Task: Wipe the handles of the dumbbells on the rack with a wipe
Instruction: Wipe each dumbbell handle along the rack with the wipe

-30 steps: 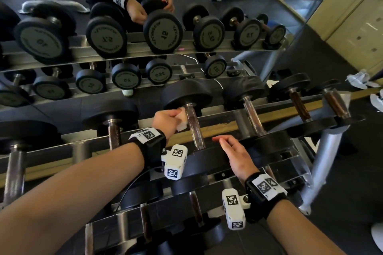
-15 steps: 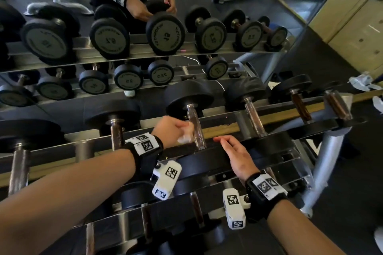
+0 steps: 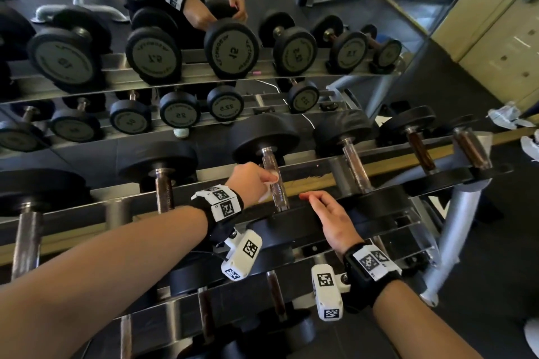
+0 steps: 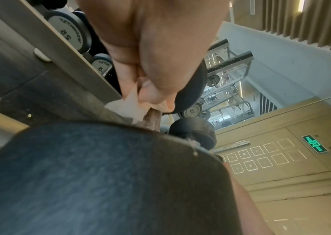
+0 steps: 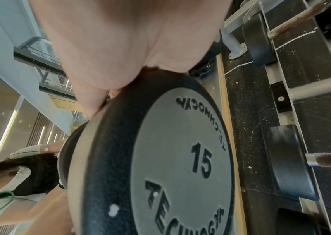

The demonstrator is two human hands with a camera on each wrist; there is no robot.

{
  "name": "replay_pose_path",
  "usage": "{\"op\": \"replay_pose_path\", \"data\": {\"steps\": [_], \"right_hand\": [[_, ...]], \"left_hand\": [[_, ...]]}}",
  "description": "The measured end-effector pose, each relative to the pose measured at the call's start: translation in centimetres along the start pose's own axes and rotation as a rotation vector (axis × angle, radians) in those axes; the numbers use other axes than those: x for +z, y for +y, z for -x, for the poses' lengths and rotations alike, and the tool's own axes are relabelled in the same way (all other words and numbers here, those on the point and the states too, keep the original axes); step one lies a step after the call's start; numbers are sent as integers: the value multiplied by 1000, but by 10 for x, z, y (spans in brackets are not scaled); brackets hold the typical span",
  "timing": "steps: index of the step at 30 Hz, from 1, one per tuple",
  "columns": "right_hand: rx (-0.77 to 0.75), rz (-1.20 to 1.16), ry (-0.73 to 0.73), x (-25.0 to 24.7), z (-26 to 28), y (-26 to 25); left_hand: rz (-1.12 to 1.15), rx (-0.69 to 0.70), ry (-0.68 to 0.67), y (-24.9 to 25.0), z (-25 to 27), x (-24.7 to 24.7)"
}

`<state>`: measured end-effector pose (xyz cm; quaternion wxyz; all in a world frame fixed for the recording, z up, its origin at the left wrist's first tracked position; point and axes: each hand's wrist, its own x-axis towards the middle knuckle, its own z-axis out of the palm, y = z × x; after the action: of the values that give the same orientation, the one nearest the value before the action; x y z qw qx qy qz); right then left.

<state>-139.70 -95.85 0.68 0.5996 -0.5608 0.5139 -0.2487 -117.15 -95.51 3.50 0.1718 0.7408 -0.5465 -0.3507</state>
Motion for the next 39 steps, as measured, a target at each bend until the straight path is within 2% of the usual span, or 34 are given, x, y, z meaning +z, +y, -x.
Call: {"op": "replay_pose_path", "data": {"steps": [3, 5, 10, 12, 16, 19, 22, 26, 31, 33, 37, 39], "right_hand": [[9, 22, -8, -1, 1, -2], [25, 27, -30, -2, 2, -6], [-61, 115, -107, -10, -4, -24], [-118, 138, -151, -7, -9, -41], [-146, -19, -273, 8, -18, -76], [-143, -15, -258, 9, -29, -90], [-65, -36, -203, 3, -41, -89], [42, -120, -324, -3, -53, -86], [11, -4, -477, -9, -65, -82], [3, 34, -415, -14, -74, -79], [-62, 269, -159, -31, -101, -68], [-58, 325, -104, -35, -114, -62]], "left_hand": [[22, 85, -171, -9, 11, -1], [113, 93, -200, -13, 21, -6], [415, 90, -14, -8, 35, -21], [468, 140, 18, 1, 39, -25], [586, 180, 26, 23, 46, -28], [666, 112, 75, 34, 48, -24], [736, -1, 196, 35, 47, -15], [768, -113, 335, 32, 46, 4], [829, -170, 405, 31, 46, 15], [869, -180, 414, 28, 50, 18], [771, -206, 449, 9, 63, 25], [806, -238, 437, 2, 72, 30]]}}
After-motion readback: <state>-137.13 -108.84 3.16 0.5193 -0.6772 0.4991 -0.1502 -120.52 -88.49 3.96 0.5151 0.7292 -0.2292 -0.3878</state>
